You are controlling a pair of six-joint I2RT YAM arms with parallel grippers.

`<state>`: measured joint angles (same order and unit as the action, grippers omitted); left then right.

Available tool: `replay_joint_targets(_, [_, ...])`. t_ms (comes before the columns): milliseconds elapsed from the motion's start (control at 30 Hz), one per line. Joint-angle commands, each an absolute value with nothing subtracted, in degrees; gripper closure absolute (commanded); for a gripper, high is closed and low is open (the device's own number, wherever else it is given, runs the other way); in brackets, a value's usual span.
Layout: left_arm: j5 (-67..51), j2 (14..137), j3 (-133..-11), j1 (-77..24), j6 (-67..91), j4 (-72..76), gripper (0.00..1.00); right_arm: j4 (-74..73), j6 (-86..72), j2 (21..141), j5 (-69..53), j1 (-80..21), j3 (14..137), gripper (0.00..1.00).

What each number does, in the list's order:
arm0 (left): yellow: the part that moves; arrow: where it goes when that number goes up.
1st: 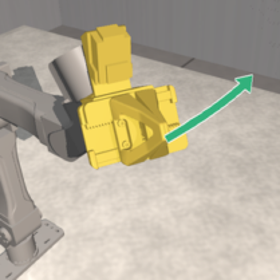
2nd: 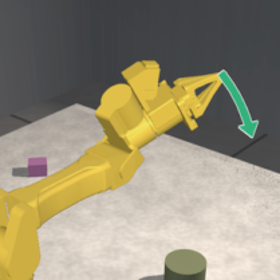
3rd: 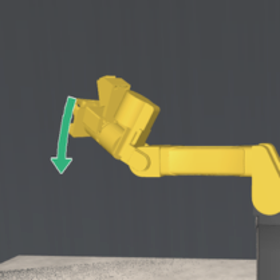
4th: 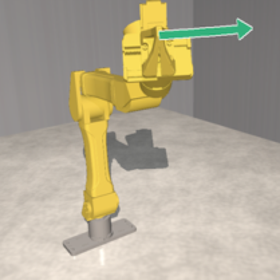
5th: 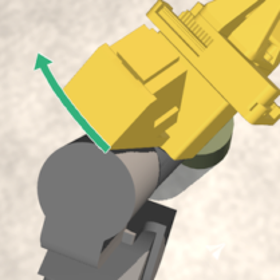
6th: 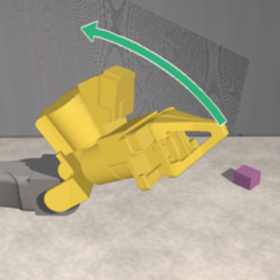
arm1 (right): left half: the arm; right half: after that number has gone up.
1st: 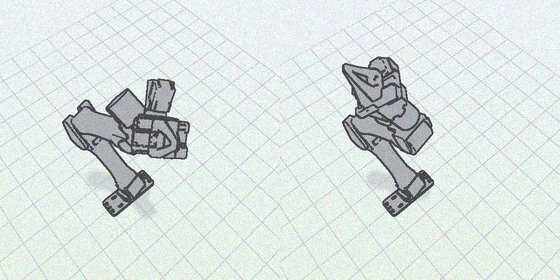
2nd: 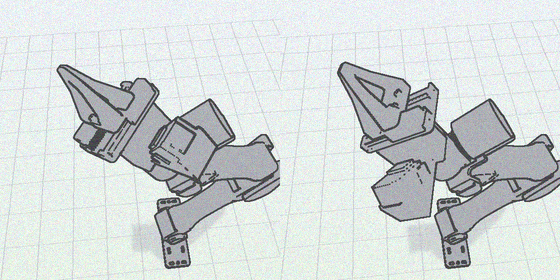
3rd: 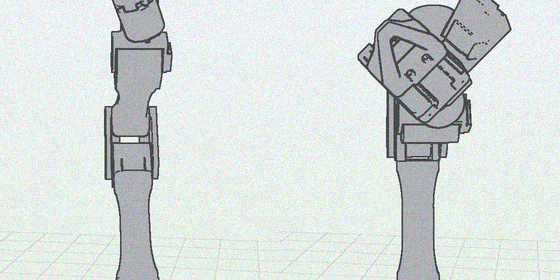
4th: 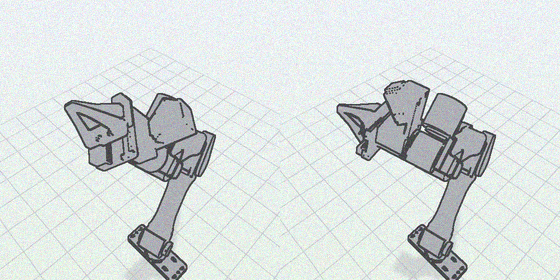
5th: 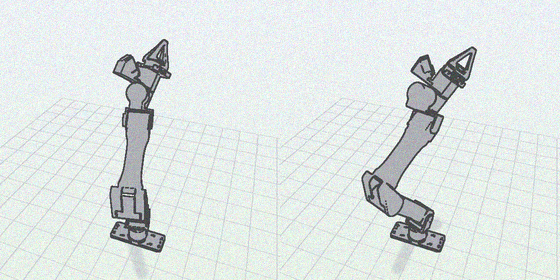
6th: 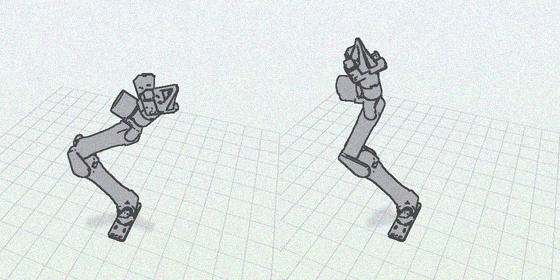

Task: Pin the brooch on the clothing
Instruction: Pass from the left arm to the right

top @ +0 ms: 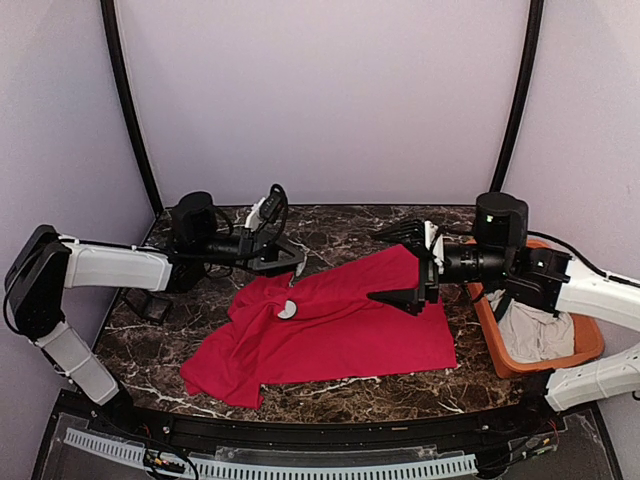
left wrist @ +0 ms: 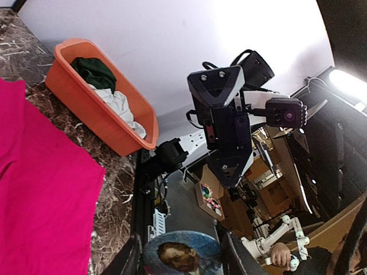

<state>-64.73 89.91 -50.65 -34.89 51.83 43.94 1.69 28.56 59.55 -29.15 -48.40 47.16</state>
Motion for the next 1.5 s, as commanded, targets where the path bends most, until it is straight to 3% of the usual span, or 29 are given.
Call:
replay_joint_targets(0, [-67.8, 92.2, -49.1, -37.4, 66.0, 65.3, 0.63, 1.2, 28.4, 65.4, -34.7, -48.9, 52.0, 0.02])
replay_joint_targets(233, [-67.6, 100.3, -50.4, -40.6, 84.5, 92.3, 0.66, 8.6, 23.1, 69.9, -41.2, -49.0, 51.7, 0.04])
replay_joint_targets(600, [-67.6, 100.9, -51.3, -43.9, 86.1, 93.1, 0.67, -6.5, 31.4, 77.0, -42.7, -49.0, 61.0, 0.25])
replay_joint_targets(900, [-67.4, 100.2, -49.9, -44.6, 86.6, 93.1, 0.67, -13.0, 34.2, 79.8, -46.0, -48.9, 64.6, 0.38])
replay_joint_targets(1133, [-67.3, 98.9, -49.8, -45.0, 87.2, 93.1, 0.67, -14.4, 35.8, 80.9, -47.4, -48.6, 65.2, 0.55])
replay_joint_targets(1467, [-66.9, 98.3, -49.6, -46.2, 87.5, 93.0, 0.68, -16.3, 35.8, 84.4, -50.5, -48.4, 68.8, 0.62])
